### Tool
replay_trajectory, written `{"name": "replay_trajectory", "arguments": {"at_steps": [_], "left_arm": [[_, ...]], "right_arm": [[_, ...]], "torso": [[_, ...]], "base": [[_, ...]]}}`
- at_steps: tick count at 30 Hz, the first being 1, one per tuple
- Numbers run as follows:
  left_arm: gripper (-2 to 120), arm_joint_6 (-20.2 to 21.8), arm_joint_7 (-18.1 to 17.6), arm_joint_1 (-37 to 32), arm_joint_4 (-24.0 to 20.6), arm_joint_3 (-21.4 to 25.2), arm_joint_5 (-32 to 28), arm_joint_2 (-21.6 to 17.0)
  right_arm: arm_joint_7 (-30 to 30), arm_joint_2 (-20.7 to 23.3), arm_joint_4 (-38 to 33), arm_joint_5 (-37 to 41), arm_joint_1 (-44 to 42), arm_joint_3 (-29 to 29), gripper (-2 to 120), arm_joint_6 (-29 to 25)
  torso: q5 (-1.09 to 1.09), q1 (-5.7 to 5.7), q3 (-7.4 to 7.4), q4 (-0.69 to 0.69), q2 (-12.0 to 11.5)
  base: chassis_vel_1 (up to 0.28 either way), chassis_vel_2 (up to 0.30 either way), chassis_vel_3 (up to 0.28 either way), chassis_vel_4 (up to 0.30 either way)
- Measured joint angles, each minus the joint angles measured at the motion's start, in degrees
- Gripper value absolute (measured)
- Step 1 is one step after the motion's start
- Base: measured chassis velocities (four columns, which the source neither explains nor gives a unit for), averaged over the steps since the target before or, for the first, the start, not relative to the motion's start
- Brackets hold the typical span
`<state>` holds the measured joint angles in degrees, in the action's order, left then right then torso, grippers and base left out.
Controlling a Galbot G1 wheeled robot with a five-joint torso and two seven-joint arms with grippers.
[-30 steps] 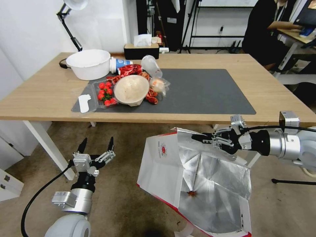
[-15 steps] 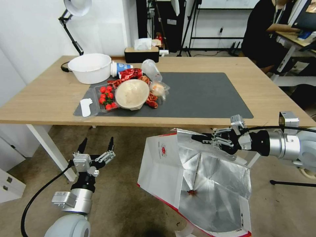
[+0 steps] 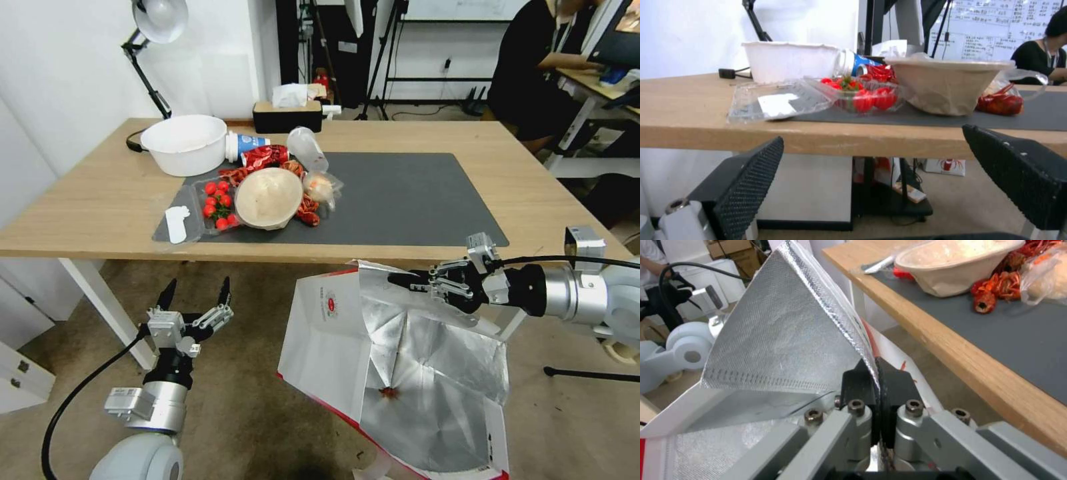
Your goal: Pick up the food delivery bag from the floor and place it on the table.
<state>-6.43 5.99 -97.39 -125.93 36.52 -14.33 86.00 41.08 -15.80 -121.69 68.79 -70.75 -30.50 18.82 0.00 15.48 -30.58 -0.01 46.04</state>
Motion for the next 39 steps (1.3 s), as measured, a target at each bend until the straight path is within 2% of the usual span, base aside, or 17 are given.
{"name": "replay_trajectory", "arguments": {"at_steps": [6,20,27,39], "left_arm": [[100,0.0,0.0,0.1,0.0,0.0,0.0,0.0],[100,0.0,0.0,0.1,0.2,0.0,0.0,0.1],[100,0.0,0.0,0.2,0.4,0.0,0.0,0.1],[100,0.1,0.0,0.4,0.4,0.0,0.0,0.0]], "right_arm": [[0.0,-0.1,0.1,-0.2,0.0,0.0,0,0.0],[0.0,-0.2,0.2,-0.2,-0.1,0.0,0,-0.1],[0.1,-0.2,0.3,-0.3,-0.1,0.1,0,-0.2],[0.1,-0.3,0.4,-0.4,0.0,0.1,0,-0.3]], "torso": [[0.00,0.61,-0.83,0.00,1.4],[0.00,1.30,-1.82,0.00,3.1],[0.00,2.21,-3.04,0.00,5.3],[0.00,3.22,-4.34,0.00,7.6]], "base": [[0.000,0.000,0.000,0.000],[0.000,0.000,0.000,0.000],[0.000,0.000,0.000,0.000],[0.000,0.000,0.000,0.000]]}}
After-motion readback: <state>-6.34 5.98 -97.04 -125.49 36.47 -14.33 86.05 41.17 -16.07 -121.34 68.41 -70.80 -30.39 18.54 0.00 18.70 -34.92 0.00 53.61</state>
